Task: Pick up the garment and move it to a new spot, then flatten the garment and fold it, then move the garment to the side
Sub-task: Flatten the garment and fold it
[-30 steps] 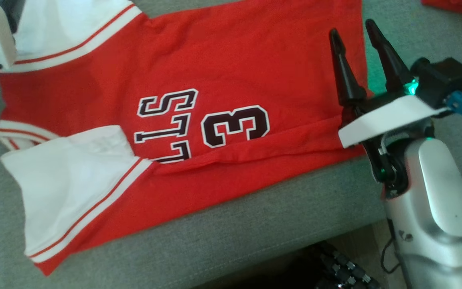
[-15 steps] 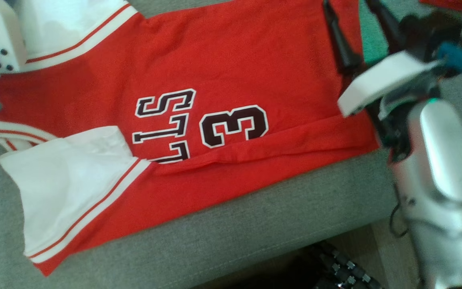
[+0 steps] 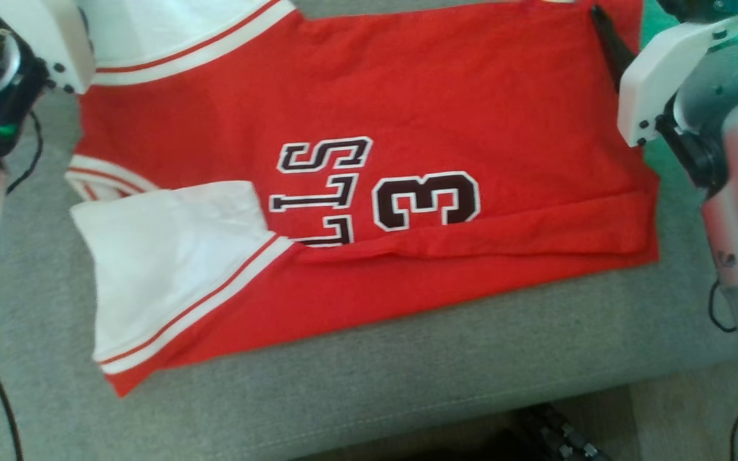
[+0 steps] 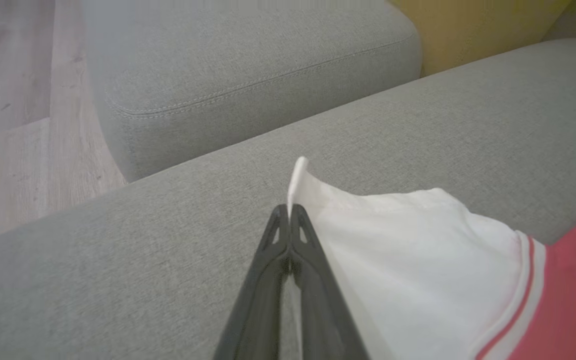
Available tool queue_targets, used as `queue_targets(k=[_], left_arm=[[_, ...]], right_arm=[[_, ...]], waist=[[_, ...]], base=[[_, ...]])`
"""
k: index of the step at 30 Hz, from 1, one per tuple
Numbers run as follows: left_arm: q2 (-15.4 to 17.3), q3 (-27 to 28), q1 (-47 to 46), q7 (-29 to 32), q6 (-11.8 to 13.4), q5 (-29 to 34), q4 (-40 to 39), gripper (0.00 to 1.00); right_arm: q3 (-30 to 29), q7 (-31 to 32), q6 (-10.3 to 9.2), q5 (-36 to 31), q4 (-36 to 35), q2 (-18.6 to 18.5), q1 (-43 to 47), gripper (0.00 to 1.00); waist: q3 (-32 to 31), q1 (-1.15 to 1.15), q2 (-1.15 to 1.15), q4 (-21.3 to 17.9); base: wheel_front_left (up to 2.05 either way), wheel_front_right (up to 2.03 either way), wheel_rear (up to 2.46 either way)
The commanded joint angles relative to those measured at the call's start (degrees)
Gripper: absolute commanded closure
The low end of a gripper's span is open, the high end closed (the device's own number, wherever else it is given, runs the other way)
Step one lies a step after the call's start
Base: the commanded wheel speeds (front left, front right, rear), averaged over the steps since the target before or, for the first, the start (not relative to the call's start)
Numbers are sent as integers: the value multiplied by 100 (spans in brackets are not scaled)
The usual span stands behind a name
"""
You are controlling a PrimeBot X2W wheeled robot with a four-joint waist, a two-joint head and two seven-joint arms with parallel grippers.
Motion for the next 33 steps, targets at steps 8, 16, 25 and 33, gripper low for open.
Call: queue_targets(k=[8, 16, 25, 33], left_arm=[[82, -2, -184, -264, -21, -75, -294, 100], [68, 9, -144, -525, -20, -146, -351, 100], [113, 218, 785, -1044, 95, -448, -1144, 100], [218, 397, 2592, -1283, 561, -718, -2522, 100]], right_arm=[[191, 523, 37, 658, 94, -398, -128, 62], [121, 246, 37, 772, 285, -446, -203, 100], [170, -493, 37, 880, -69, -487, 429, 100], [-266, -729, 37, 974, -871, -546, 1679, 100]], waist=[[-16, 0, 0, 267], [-81, 0, 0, 303], [-612, 0, 0, 360], [-1175, 0, 0, 457]], base=[[0, 0, 0], [0, 0, 0], [0, 0, 0], [0, 0, 0]])
